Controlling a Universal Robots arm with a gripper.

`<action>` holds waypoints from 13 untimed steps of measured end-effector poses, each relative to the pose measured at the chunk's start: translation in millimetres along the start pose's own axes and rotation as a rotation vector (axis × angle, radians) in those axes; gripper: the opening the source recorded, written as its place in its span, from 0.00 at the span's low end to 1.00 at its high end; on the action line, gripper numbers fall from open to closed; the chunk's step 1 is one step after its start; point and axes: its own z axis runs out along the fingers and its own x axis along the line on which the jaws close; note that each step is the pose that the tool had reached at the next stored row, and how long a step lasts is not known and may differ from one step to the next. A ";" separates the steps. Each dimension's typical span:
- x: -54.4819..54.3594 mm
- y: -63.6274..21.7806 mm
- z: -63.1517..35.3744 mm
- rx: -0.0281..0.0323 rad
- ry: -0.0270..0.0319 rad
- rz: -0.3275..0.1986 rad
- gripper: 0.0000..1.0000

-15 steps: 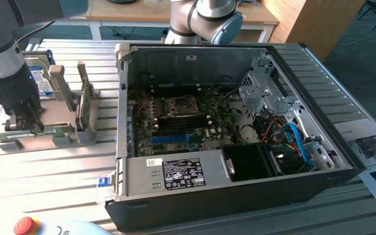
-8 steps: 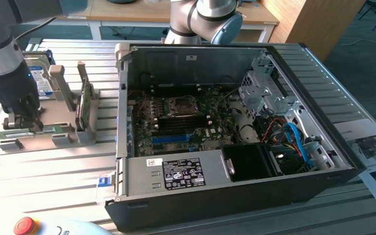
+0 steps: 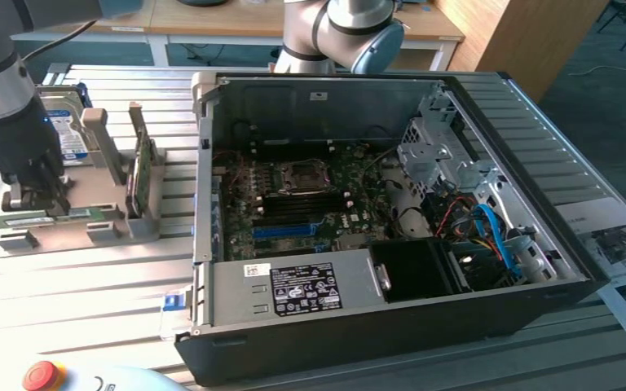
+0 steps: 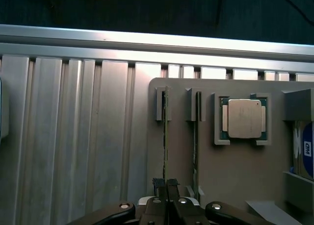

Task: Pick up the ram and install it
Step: 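Pick up the ram and move it above insertion slot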

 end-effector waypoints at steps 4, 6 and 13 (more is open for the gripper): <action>-0.1 0.2 -4.0 0.0001 0.0008 0.000 0.12; -0.1 0.3 -6.0 0.0000 0.0013 0.000 0.12; -0.2 0.6 -13.3 -0.0001 0.0030 0.000 0.12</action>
